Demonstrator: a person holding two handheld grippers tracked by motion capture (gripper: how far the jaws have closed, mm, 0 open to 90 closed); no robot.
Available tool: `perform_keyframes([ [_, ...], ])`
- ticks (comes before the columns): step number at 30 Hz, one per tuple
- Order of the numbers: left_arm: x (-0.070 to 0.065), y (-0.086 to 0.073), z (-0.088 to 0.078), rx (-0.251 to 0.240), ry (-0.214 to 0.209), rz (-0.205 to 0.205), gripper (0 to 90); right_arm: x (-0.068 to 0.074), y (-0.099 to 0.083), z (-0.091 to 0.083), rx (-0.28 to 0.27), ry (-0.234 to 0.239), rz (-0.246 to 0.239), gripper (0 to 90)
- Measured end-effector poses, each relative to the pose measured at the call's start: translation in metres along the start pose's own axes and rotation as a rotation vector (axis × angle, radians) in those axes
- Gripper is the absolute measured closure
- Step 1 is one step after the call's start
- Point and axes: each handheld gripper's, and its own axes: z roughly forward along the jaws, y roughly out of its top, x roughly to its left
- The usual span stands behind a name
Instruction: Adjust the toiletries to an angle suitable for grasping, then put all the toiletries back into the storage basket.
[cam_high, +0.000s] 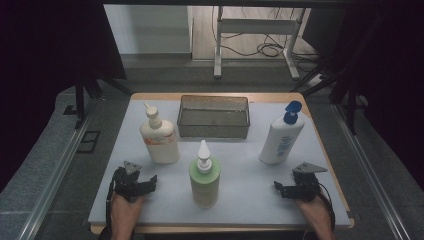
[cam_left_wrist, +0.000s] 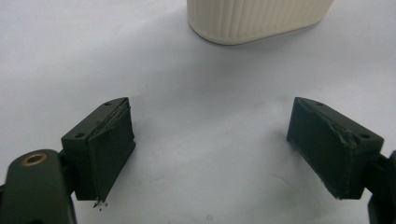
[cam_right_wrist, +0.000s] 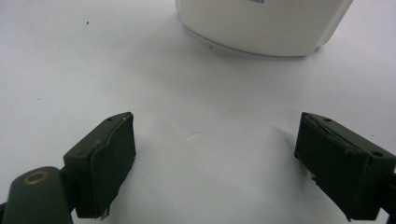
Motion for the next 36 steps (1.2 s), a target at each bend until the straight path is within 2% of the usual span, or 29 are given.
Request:
perform_keyframes([
  [5, 0.0028, 0.0004, 0.0007, 0.010, -0.018, -0.017, 14.0, -0.0002, -0.0002, 0.0002, -0.002, 0.003, 0.001, 11.9],
  [36, 0.0029, 0.0007, 0.0011, 0.012, -0.019, -0.018, 13.7, -0.0004, 0.0001, 0.0003, 0.000, 0.005, 0.004, 11.8],
])
